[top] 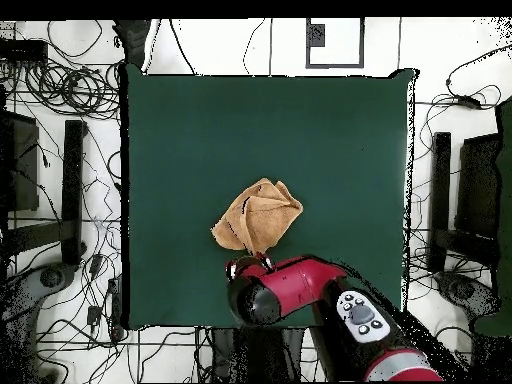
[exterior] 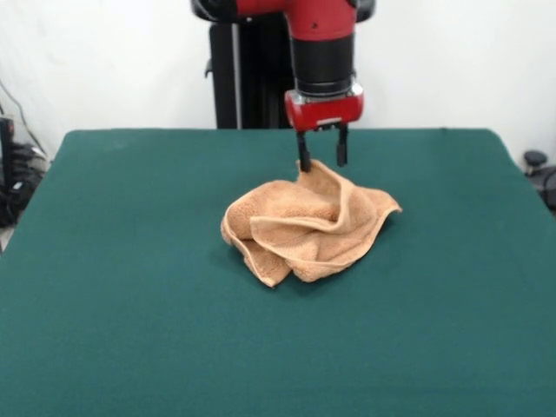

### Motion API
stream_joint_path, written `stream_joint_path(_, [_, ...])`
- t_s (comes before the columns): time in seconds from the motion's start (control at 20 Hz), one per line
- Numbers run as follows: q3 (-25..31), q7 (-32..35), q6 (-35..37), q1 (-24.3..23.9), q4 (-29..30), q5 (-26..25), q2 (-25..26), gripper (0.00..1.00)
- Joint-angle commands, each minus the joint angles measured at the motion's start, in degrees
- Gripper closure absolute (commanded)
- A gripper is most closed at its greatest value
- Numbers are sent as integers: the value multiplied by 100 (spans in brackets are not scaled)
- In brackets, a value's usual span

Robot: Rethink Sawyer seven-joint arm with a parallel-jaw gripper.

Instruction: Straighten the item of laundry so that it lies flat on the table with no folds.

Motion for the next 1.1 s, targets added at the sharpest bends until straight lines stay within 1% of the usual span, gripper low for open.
stream_joint_path(0.05, [1220, -909, 453, -250, -578, -342, 463, 0])
stream_joint_path(0.4, [1386, -750, 472, -304, -525, -480, 437, 0])
stream_joint_path(0.9, [1368, -619, 414, -312, -553, -611, 545, 0])
stream_joint_path(1.1, [1377, -753, 600, -319, -547, -685, 350, 0])
